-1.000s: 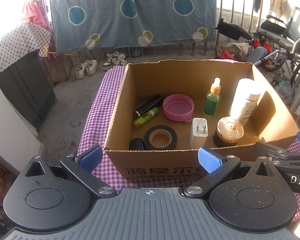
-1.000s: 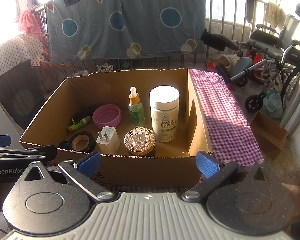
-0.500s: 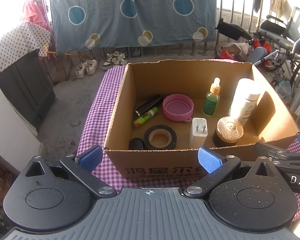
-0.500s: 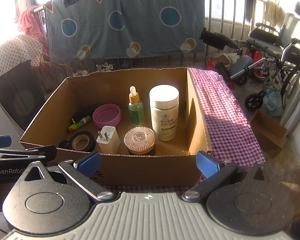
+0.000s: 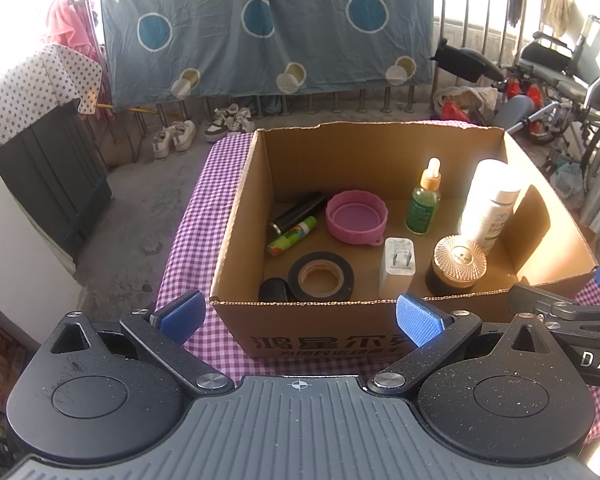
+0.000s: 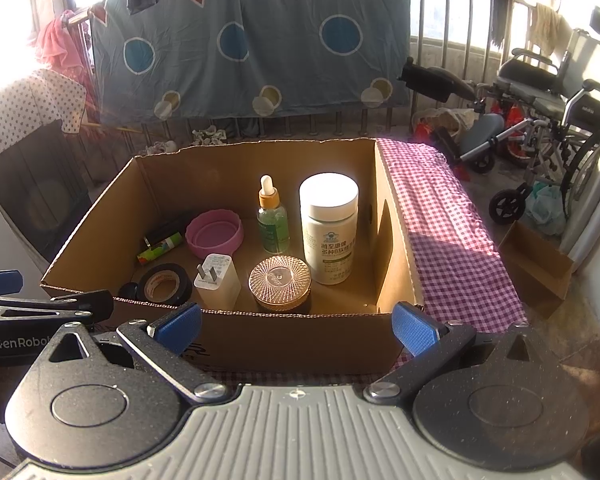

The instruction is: Organize rigid objects

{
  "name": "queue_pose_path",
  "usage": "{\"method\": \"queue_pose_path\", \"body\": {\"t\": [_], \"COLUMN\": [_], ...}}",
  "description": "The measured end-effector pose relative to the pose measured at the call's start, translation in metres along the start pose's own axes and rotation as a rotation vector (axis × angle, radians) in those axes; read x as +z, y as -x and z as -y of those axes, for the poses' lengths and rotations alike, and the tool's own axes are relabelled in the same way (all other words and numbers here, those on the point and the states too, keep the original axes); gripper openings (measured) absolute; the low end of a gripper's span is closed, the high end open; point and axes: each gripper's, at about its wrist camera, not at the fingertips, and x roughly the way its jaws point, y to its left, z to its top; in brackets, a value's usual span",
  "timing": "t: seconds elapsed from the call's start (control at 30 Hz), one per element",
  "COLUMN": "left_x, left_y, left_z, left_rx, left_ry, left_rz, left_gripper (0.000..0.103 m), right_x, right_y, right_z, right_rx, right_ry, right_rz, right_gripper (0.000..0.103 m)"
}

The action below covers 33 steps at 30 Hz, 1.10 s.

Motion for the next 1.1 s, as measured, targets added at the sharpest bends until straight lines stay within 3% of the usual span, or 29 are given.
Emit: {"method": "queue_pose_path", "body": {"t": [1.1], "left_x": [0.0026], "left_y": [0.004], "left_z": [0.002], "left_rx": [0.004], "left_ry": [0.006], "left_rz": [-0.001], "left_gripper": [0.102], "right_x": [0.0014], "right_y": [0.0028], "right_z": [-0.0012], "right_rx": [-0.001], "right_ry": [0.001], "right_rz": [0.0], "right_gripper": [0.103]}}
